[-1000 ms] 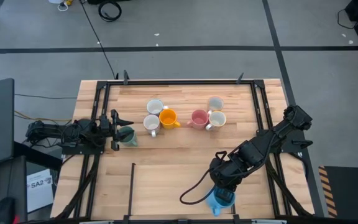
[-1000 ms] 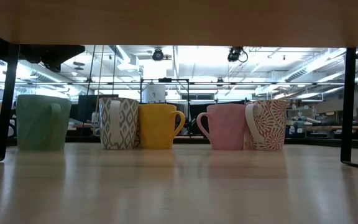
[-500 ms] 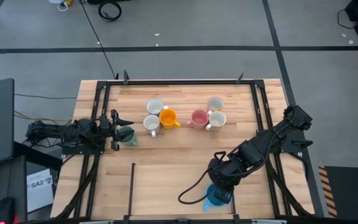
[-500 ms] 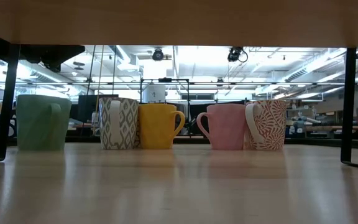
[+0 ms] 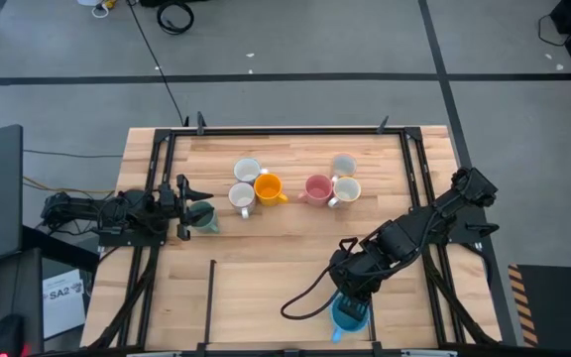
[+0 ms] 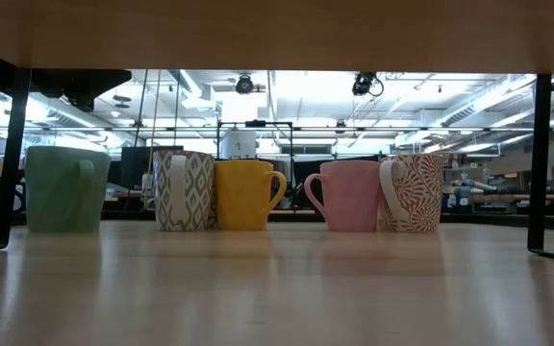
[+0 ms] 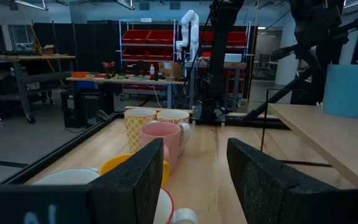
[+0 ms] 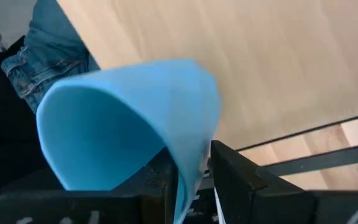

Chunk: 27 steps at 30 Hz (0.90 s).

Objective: Place coffee mugs
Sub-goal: Put the light blue mug on the shelf

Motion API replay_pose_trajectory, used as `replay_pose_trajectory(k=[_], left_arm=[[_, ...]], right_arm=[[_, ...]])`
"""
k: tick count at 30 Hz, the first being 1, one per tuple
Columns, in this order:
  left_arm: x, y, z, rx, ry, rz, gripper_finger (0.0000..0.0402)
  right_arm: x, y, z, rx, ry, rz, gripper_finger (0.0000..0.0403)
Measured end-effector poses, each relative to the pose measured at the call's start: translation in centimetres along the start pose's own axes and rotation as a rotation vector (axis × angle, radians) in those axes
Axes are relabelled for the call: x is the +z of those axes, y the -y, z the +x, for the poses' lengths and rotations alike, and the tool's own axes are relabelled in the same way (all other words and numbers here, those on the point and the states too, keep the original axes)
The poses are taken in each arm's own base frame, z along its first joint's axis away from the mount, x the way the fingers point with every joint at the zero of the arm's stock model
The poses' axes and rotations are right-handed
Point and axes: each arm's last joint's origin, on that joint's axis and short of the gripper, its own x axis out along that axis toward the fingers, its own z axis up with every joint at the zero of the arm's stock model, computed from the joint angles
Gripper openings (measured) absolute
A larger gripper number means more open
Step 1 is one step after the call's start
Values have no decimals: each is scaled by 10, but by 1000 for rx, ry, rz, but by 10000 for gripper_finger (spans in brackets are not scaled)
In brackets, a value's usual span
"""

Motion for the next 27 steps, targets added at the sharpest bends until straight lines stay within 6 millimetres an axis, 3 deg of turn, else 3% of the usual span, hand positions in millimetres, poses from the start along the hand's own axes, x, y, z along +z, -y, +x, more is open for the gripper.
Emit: replay_pose_trajectory(k=[27], left_arm=[[0, 0, 0, 0, 0, 0, 185]], right_arm=[[-2, -1, 0, 20, -49, -26, 101]])
